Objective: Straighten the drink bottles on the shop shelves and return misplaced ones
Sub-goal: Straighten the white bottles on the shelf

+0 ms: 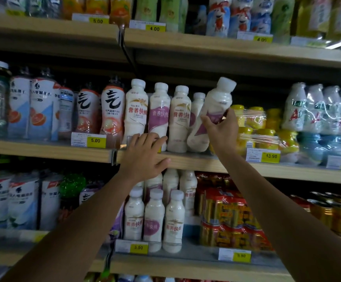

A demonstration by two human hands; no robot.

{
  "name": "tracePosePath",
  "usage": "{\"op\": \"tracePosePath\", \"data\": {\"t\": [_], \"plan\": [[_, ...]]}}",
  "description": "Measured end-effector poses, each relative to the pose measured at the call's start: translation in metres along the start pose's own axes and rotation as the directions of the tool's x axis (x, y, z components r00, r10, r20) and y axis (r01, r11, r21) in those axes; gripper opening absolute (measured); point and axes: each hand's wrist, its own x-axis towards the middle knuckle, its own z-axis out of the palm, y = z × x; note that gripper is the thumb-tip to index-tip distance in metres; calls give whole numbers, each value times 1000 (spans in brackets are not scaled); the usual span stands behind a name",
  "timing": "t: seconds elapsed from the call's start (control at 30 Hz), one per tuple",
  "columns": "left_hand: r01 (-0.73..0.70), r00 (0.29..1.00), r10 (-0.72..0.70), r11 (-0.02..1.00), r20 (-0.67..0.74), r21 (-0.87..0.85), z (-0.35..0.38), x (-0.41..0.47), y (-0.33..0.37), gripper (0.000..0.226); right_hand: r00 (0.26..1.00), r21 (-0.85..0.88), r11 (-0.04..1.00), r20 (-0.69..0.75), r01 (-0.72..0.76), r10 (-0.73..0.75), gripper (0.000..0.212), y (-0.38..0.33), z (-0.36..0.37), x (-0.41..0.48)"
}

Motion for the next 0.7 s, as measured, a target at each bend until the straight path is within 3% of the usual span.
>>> {"op": "tracePosePath", "data": {"t": [0.27,0.7], "plan": [[-3,1000,3,1000,-13,-9,1,0,-1,62,1000,-127,992,17,3,0,58,8,19,9],[-15,997,12,999,-81,-36,4,-1,-2,59,999,-358,933,-8,35,-40,49,19,27,12]]}}
